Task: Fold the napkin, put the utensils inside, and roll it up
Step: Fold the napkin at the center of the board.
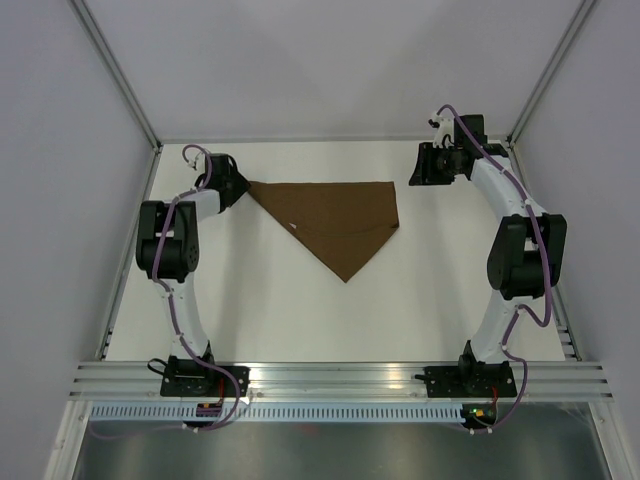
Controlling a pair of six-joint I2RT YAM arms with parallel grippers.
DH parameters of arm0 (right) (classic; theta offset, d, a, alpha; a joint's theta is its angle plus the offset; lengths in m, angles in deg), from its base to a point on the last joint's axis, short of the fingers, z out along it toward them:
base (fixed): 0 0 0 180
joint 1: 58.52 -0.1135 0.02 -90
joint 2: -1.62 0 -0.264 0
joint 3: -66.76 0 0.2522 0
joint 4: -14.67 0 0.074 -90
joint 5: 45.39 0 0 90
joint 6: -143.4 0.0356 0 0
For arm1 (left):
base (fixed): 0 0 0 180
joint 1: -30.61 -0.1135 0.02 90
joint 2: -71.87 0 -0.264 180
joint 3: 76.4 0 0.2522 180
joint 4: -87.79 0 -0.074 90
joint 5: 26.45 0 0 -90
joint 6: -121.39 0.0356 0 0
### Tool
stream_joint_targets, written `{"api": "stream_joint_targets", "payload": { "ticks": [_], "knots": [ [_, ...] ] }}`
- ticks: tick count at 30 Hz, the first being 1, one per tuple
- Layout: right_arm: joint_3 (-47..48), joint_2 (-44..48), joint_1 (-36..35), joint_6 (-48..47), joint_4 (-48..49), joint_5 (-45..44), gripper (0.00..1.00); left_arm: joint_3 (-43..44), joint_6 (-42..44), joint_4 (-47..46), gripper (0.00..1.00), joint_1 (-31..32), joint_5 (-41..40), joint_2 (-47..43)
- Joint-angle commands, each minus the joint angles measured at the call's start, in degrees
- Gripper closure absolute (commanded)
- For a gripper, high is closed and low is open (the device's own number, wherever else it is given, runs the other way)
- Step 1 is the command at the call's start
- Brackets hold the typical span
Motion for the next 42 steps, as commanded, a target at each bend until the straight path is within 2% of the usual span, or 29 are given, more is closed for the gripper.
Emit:
{"api": "stream_joint_targets", "payload": {
  "ticks": [1,10,17,21,23,28,32,42],
  "knots": [
    [2.0,-0.53,0.09,-0.31,-0.35,-0.17,0.51,3.1,-3.38,1.9,0.45,-0.04,0.1,1.46],
    [2.0,-0.35,0.18,-0.4,-0.18,0.0,0.51,5.73,-4.97,3.3,0.51,-0.13,-0.17,4.01],
    [2.0,-0.35,0.09,-0.4,-0.09,0.18,0.52,7.23,-5.15,3.74,0.62,0.05,-0.08,4.97],
    [1.83,-0.35,0.09,-0.4,0.0,0.09,0.52,7.58,-4.79,2.95,0.73,0.05,0.88,4.98],
    [1.83,-0.44,0.18,-0.31,0.0,0.09,0.52,6.88,-3.66,0.85,0.75,0.22,1.67,4.54],
    [1.83,-0.53,0.18,-0.31,0.0,0.09,0.52,3.28,-1.63,-4.69,0.87,0.48,3.16,1.64],
    [1.65,-0.35,0.18,-0.48,-0.18,0.18,0.52,-1.81,-0.05,-12.84,0.94,0.48,5.01,-1.08],
    [1.13,0.88,0.0,-1.19,-1.32,0.62,0.52,-13.07,3.64,-28.06,0.97,1.45,13.01,-9.34]
  ]
}}
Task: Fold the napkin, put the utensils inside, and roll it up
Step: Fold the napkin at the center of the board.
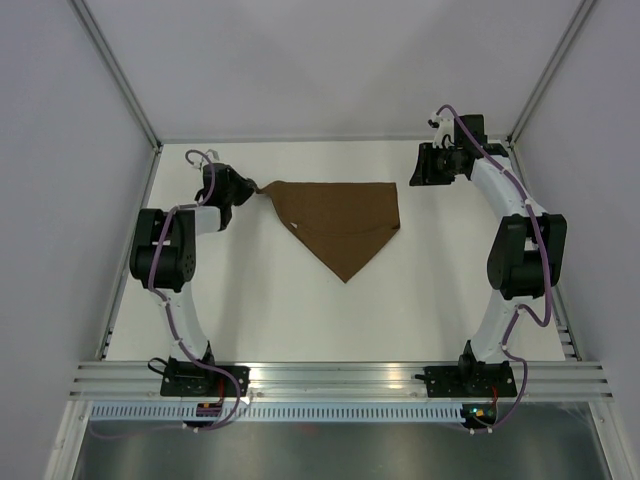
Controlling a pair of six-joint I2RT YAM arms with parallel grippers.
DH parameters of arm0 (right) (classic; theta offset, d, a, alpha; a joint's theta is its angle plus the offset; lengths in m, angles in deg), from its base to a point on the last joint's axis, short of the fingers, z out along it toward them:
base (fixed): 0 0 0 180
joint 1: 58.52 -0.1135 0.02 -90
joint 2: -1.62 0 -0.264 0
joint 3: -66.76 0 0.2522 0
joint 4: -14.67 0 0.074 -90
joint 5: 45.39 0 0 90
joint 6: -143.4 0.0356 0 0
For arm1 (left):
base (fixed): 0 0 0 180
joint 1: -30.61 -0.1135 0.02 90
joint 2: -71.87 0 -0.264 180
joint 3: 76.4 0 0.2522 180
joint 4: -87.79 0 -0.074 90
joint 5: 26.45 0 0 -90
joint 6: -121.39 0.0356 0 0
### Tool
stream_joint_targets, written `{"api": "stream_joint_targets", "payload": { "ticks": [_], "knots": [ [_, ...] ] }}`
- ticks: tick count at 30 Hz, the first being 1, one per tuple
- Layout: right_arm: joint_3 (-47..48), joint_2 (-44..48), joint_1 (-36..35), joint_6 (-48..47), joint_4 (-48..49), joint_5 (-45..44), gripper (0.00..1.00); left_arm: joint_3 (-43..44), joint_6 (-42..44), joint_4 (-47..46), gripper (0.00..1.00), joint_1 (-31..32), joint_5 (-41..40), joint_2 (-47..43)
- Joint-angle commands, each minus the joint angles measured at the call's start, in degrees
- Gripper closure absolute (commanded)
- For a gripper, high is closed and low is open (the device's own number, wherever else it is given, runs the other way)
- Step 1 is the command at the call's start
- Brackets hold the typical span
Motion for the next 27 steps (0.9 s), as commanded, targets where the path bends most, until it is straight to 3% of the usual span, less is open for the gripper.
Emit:
{"api": "stream_joint_targets", "payload": {
  "ticks": [1,17,22,27],
  "knots": [
    [0.86,1.14,-0.08,-0.34,-1.08,0.53,0.52,-2.54,3.75,-11.76,0.97,0.64,4.88,-5.61],
    [-3.0,4.57,-2.11,-3.24,-2.31,0.35,0.53,-11.24,10.87,-24.7,0.96,6.35,23.51,-15.54],
    [-3.97,5.97,-2.63,-3.68,-2.83,0.0,0.52,-11.69,14.82,-23.3,0.95,9.07,31.07,-17.83],
    [-4.41,6.59,-2.98,-4.2,-3.45,-0.26,0.53,-9.85,20.97,-15.06,0.94,12.77,36.34,-18.97]
  ]
}}
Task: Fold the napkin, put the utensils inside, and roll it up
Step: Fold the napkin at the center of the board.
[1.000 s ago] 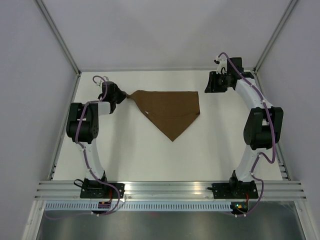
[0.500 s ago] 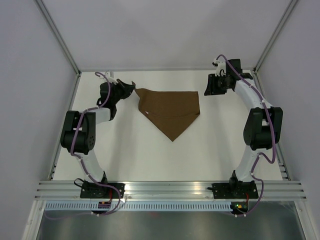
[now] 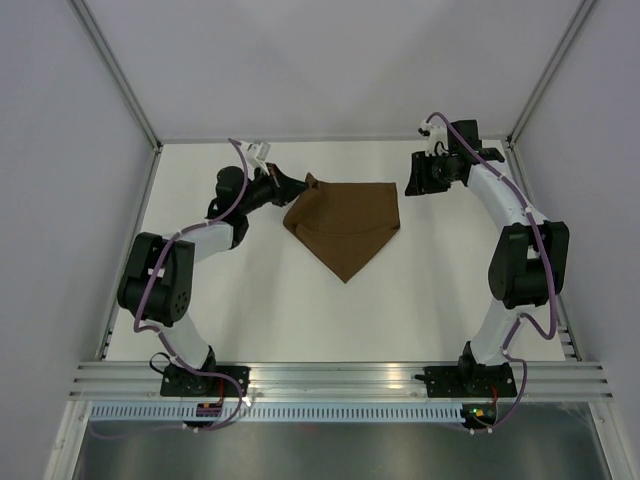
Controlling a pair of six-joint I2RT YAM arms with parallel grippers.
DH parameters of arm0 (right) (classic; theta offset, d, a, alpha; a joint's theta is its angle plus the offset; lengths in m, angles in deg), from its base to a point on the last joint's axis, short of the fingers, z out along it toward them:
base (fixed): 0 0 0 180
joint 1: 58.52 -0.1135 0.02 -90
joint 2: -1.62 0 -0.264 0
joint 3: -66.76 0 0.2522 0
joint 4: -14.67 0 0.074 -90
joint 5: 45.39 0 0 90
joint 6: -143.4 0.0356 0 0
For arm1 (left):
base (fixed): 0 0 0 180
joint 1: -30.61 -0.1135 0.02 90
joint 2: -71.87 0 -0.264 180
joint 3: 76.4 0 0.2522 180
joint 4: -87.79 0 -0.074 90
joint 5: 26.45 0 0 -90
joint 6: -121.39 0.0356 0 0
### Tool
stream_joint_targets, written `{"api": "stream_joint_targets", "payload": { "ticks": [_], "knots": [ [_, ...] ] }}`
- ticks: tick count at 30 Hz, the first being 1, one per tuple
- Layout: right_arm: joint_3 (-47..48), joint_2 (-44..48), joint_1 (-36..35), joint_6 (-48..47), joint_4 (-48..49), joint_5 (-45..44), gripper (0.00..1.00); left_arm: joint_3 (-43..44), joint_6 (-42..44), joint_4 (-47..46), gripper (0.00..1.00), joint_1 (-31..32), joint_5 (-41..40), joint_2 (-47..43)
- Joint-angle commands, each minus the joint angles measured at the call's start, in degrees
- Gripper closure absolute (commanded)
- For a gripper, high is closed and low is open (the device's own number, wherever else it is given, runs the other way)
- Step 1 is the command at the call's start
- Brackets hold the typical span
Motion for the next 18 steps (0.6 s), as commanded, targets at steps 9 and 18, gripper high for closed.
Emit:
{"api": "stream_joint_targets", "payload": {
  "ticks": [9,18],
  "knots": [
    [-0.9,2.73,-1.06,-1.21,-0.94,-0.74,0.52,3.22,17.51,14.64,0.94,8.63,8.41,-2.45],
    [-0.98,2.2,-1.59,-1.39,-0.94,-1.1,0.52,3.74,24.8,23.16,0.95,13.64,5.16,-2.1]
  ]
}}
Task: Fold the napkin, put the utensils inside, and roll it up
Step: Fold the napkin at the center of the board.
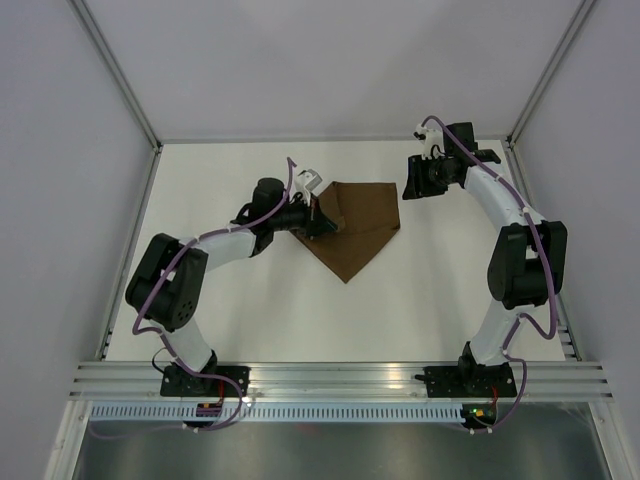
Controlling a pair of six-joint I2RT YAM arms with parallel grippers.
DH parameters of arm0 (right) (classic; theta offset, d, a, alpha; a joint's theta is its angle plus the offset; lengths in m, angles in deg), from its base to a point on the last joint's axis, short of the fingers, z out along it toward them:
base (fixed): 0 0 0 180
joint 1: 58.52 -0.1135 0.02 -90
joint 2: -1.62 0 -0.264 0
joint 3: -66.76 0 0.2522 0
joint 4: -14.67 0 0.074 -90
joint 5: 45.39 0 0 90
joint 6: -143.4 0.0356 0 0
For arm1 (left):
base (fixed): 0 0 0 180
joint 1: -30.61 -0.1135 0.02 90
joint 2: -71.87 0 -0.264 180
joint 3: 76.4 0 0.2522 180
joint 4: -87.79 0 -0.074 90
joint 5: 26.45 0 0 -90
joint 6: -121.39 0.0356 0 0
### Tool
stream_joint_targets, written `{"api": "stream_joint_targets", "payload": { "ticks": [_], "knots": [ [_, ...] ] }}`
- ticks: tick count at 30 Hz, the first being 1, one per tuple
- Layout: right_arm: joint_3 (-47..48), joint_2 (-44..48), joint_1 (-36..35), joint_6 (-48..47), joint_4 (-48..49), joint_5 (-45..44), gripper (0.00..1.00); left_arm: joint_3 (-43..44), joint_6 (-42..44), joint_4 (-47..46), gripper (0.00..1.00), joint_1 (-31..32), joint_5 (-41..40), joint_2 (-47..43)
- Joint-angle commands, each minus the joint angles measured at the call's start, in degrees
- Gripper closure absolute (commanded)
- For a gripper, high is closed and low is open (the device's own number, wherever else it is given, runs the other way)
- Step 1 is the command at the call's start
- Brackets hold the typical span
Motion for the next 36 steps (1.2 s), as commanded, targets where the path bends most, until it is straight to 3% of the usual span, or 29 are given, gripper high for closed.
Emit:
{"api": "stream_joint_targets", "payload": {
  "ticks": [1,15,27,36],
  "knots": [
    [-0.04,1.91,-0.63,-0.53,-0.48,-0.97,0.52,2.7,7.02,4.13,0.95,2.38,-0.7,-1.38],
    [-0.57,1.39,-1.86,-0.71,-0.13,-2.19,0.53,2.61,13.96,11.96,0.94,9.5,-8.87,2.31],
    [-0.66,0.68,-3.0,-1.41,-0.65,-3.25,0.52,-0.12,14.14,11.34,0.7,12.41,-12.83,2.93],
    [-0.48,0.24,-3.79,-1.85,-0.65,-3.78,0.52,-1.52,13.97,10.91,0.73,12.41,-13.8,1.97]
  ]
}}
